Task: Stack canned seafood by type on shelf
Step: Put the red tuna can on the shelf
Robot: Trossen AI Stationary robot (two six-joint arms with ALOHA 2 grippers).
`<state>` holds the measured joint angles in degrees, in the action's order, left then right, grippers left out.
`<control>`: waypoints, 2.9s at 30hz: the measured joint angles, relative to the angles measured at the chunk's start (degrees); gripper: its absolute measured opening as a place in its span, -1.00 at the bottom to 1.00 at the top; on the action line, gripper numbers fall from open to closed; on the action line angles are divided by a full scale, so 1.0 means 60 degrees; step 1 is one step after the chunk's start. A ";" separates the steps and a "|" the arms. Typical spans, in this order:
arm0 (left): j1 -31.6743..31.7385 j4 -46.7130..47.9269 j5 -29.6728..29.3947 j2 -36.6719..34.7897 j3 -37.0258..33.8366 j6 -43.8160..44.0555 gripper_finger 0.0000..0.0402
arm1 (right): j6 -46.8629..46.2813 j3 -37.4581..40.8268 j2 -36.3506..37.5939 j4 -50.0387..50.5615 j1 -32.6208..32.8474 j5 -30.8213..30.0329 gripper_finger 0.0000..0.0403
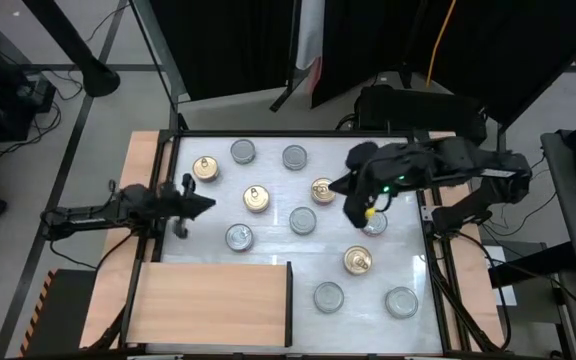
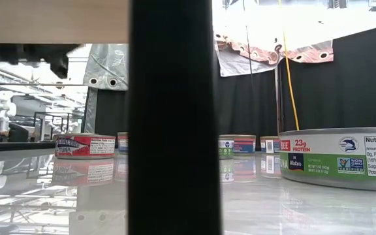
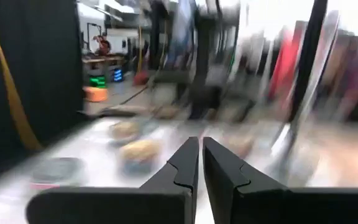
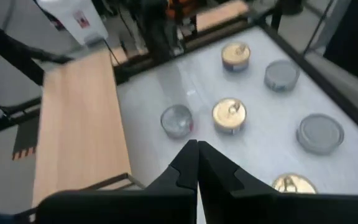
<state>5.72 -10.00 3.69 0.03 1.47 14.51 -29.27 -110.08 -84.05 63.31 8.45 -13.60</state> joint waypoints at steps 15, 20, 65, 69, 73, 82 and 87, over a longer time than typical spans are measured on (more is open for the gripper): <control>0.0006 0.2228 -0.1531 0.4872 0.9393 -0.0247 -0.98 | -0.0392 0.0000 0.0004 0.0582 -0.0005 -0.0051 -1.00; 0.0070 0.3296 -0.2373 0.7332 1.2689 -0.1358 -0.98 | -0.0389 0.0000 0.0216 0.0951 -0.0113 -0.0613 -1.00; -0.0147 1.1092 -0.1152 1.2870 1.5243 0.1691 -0.98 | -0.6525 1.0011 0.3961 0.1085 -0.1026 0.3934 -1.00; 0.0071 1.1099 -0.1063 1.3159 1.5243 0.0779 -0.98 | -0.6768 0.9756 0.3633 0.0825 -0.1168 0.4233 -1.00; 0.0292 1.1100 -0.0981 1.3357 1.5243 -0.0299 -0.98 | -0.6752 0.9664 0.3255 0.0896 -0.1169 0.3428 -1.00; 0.0546 1.1107 -0.0775 1.3433 1.5243 -0.0980 -0.98 | -0.5556 0.9669 0.1655 0.0776 -0.1449 0.2761 -1.00; 0.0546 1.1274 -0.0720 1.3431 1.5243 -0.0901 -0.98 | -0.5254 0.9913 0.0984 0.0335 -0.1611 0.3094 -1.00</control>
<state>8.99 57.65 -0.63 80.62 92.92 9.10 -60.79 -50.61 -78.14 65.32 -1.22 4.96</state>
